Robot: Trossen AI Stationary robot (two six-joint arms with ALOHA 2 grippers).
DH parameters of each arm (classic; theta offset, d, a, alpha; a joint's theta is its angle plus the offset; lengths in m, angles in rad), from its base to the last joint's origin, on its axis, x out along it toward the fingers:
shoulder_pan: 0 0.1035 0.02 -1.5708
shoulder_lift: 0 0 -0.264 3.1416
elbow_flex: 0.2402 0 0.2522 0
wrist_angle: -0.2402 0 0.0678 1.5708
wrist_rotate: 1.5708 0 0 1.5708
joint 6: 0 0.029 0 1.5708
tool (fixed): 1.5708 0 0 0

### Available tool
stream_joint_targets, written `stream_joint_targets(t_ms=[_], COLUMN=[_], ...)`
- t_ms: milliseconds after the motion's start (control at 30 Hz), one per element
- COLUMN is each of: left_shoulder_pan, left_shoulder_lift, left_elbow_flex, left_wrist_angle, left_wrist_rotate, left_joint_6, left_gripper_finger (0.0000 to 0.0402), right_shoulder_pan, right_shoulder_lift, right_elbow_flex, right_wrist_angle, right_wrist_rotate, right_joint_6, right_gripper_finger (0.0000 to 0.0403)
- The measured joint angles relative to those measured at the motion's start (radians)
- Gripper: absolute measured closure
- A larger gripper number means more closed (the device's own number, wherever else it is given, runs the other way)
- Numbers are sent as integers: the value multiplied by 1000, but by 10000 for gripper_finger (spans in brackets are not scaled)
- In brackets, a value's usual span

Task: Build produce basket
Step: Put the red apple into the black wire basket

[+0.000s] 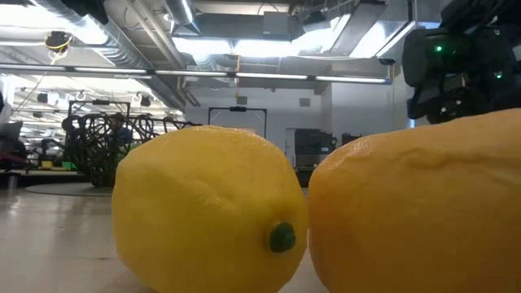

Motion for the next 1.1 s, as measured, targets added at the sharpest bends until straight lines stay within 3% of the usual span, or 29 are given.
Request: stream_joint_targets(t_ms=[500, 833, 1100], left_shoulder_pan=[0, 0, 0], left_shoulder_lift=[0, 0, 0], left_elbow_flex=[0, 0, 0], left_wrist_angle=[0, 0, 0], left_wrist_rotate=[0, 0, 0], left_joint_6=[0, 0, 0], left_gripper_finger=[309, 309, 309], right_shoulder_pan=[0, 0, -1], right_shoulder_lift=[-2, -3, 5], right_elbow_flex=[-41, -49, 1], right_wrist_angle=[108, 165, 180], right_wrist_rotate=[58, 90, 129], right_joint_6=[86, 162, 161], right_gripper_finger=[68, 129, 134])
